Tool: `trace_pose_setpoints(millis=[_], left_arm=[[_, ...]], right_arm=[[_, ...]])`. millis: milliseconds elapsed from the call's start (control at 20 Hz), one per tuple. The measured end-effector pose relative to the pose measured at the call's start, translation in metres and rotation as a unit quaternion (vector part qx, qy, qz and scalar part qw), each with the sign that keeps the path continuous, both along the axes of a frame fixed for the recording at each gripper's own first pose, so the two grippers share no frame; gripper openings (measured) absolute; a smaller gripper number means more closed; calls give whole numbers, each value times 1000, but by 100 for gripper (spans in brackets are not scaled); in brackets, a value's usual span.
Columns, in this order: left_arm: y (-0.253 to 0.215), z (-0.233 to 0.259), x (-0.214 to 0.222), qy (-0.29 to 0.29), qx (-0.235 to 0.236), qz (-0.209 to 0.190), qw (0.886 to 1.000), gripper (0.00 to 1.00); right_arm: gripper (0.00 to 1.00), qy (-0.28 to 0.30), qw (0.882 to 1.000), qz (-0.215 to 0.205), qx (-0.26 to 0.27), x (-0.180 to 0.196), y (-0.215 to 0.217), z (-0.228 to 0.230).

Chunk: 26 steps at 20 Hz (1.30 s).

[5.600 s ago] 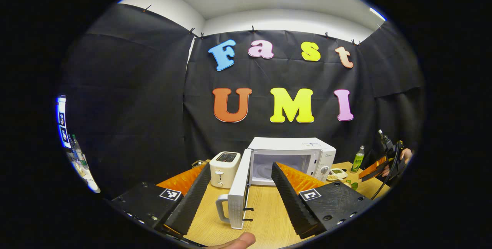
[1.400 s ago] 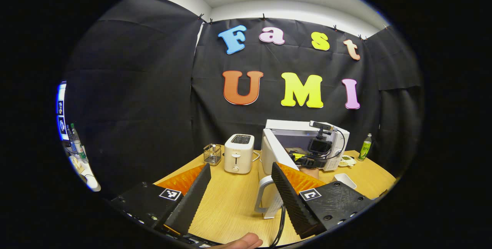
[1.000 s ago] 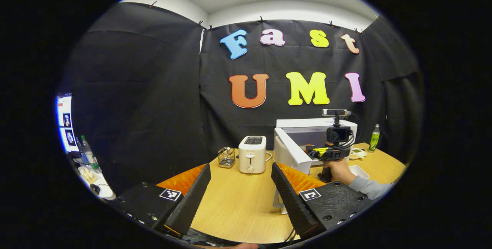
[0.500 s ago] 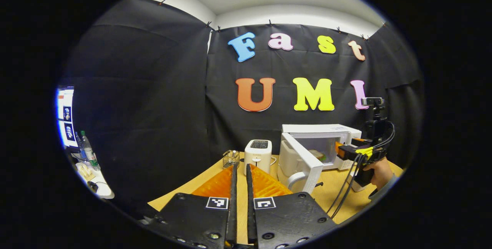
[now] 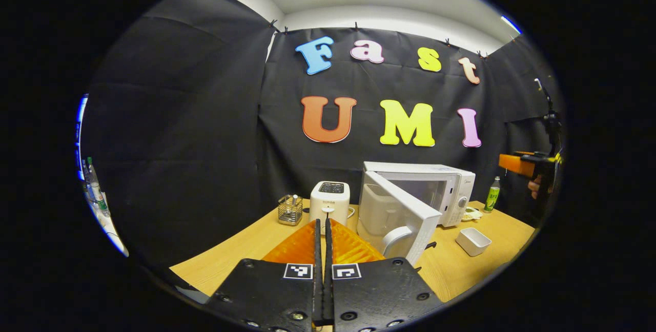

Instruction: Open the microwave oven with the left hand, put the food in, and close the microwave oven.

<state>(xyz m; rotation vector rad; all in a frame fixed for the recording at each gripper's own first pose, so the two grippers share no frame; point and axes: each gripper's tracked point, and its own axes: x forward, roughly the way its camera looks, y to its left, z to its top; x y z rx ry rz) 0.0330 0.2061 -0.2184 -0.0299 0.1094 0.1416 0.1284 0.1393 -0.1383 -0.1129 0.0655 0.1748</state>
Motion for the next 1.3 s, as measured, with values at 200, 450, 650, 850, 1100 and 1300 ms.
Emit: trace_pose_setpoints(millis=[200,450,650,850,1100,1300], left_arm=[[-25,-34,21,17,-3,-42,999,0],[-60,-52,36,19,-17,-91,996,0],[-95,-56,42,18,-49,-127,990,0],[-142,-54,56,-3,-74,-204,976,0],[-175,-65,97,2,-79,-232,970,0],[-208,-70,127,11,-67,-252,965,0]], right_arm=[[99,4,1000,-16,-5,-35,-43,25],[99,-11,1000,-18,16,-67,-84,47],[99,-13,999,-24,31,-79,-117,51],[99,-30,999,-30,19,-83,-140,55],[99,-41,999,-28,5,-79,-154,54],[99,-34,999,-30,15,-71,-168,45]])
